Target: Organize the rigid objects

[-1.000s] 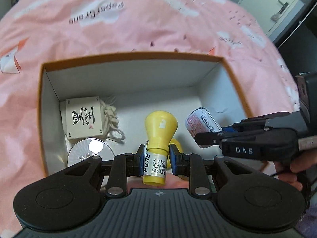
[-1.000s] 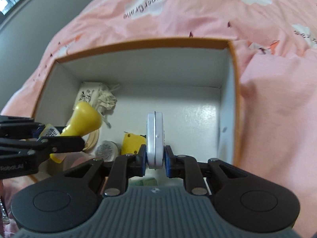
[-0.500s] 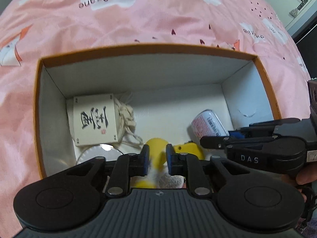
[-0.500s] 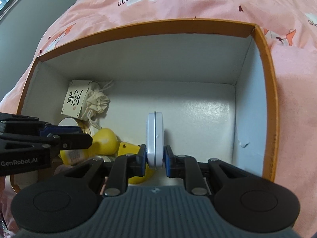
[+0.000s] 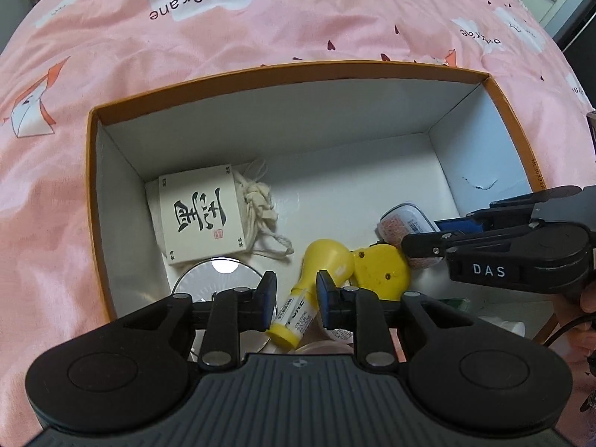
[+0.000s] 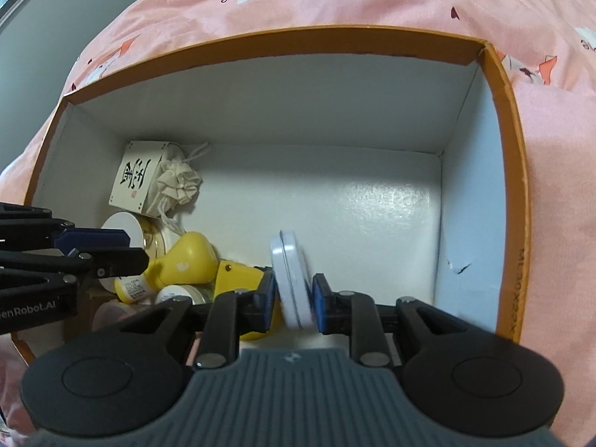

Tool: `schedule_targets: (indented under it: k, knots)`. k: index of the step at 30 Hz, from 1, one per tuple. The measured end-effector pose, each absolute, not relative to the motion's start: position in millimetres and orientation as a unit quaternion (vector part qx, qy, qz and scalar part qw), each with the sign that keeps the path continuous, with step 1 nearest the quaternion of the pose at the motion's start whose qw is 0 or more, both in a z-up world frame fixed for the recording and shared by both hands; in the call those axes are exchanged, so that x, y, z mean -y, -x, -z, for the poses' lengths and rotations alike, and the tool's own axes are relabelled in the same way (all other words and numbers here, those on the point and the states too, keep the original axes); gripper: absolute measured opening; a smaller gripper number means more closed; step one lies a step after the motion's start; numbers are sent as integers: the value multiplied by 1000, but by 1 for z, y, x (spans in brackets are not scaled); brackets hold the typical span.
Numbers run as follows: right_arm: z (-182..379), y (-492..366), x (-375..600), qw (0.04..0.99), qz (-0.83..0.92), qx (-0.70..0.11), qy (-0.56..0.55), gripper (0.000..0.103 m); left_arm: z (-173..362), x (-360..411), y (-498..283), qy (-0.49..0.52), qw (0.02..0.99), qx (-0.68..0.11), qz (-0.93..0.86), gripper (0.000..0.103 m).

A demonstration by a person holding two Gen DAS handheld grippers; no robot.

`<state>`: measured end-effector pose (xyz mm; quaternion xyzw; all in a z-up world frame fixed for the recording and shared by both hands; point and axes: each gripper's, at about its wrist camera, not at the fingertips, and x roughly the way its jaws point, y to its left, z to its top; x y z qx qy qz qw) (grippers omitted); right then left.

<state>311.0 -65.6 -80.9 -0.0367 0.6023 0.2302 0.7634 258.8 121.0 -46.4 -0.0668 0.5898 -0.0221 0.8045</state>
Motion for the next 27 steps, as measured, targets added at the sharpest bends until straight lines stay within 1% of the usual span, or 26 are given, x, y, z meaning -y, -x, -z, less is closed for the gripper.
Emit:
schedule_targets:
  k: [5, 9, 16, 19, 22, 27]
  knots:
    - [78, -309, 64, 770, -221, -595, 58, 23, 43, -122, -256, 78, 809, -582, 25, 26]
    - [72, -308, 62, 781, -212, -582, 83, 30, 35, -120, -253, 81, 816, -571, 26, 26]
    - [55, -303, 65, 793, -207, -564, 94, 32, 14, -111, -240, 72, 840, -537, 32, 26]
    - [42, -296, 67, 800, -208, -554, 93, 32, 2, -105, -229, 59, 856, -513, 33, 26]
    - [24, -284, 69, 810, -213, -538, 93, 36, -10, -97, -215, 49, 872, -486, 34, 26]
    - [-13, -250, 71, 838, -229, -485, 101, 41, -28, -87, -188, 18, 901, -433, -5, 26]
